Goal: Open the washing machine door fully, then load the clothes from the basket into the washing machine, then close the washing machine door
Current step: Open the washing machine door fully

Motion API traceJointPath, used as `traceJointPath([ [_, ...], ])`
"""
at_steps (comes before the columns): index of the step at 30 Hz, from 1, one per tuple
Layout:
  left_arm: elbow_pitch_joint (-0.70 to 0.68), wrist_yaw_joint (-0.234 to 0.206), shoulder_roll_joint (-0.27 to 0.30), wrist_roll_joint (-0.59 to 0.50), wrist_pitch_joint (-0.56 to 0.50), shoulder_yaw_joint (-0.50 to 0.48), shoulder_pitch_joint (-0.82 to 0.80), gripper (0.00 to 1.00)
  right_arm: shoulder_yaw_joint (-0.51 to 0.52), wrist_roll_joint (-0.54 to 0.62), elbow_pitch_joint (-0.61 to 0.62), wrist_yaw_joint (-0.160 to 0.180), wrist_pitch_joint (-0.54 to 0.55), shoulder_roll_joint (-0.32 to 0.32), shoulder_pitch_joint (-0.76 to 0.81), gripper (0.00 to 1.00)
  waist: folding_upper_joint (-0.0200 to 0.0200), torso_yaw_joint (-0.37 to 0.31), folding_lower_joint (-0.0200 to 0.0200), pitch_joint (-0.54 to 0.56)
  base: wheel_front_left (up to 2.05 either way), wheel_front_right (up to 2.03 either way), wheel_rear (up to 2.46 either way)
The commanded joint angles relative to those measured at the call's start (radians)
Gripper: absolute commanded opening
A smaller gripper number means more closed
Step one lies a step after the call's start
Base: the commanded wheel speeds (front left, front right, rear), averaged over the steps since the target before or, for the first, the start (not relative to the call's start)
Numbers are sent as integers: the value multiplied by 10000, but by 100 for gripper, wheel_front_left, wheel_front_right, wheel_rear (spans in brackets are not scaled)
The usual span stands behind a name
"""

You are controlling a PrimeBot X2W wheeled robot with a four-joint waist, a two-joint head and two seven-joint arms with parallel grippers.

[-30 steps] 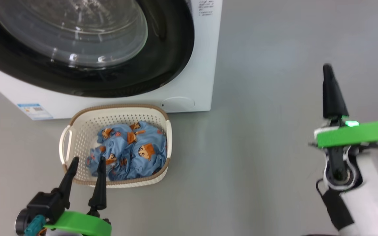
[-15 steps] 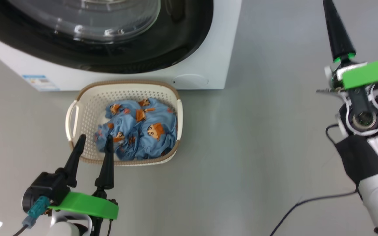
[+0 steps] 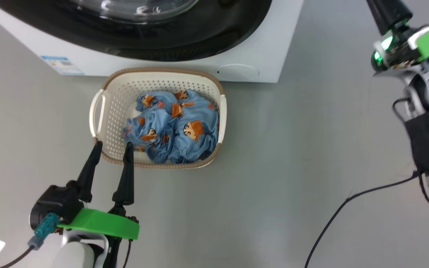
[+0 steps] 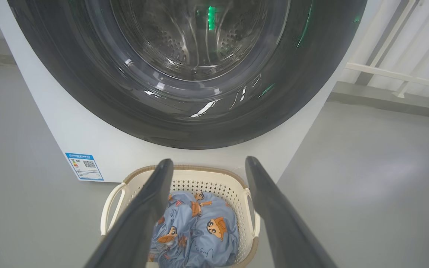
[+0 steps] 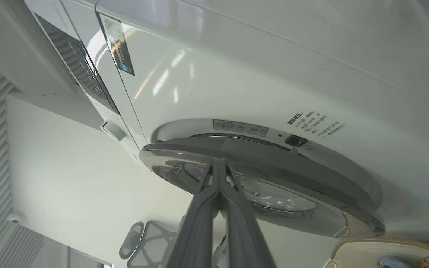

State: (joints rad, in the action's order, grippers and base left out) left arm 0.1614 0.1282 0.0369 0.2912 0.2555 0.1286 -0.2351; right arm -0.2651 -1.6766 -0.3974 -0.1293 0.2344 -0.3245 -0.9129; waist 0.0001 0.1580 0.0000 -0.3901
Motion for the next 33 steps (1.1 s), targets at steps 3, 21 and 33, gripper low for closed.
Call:
traceJointPath([
  [3, -281, -7, 133, 172, 63, -274, -293, 100, 249, -467, -31, -14, 844, -2, -453, 0, -1, 198, 0, -296, 0, 0, 0],
  [21, -454, -71, 133, 411, 63, 203, -714, 100, 684, -518, -1715, -14, 3353, 207, -2447, 0, -1, 771, 0, -1092, 0, 0, 0],
  [33, -540, -155, 133, 613, 63, 462, -889, 100, 749, 214, -2301, -14, 3416, 233, -3594, 0, -1, 1292, 0, -1583, 0, 0, 0],
])
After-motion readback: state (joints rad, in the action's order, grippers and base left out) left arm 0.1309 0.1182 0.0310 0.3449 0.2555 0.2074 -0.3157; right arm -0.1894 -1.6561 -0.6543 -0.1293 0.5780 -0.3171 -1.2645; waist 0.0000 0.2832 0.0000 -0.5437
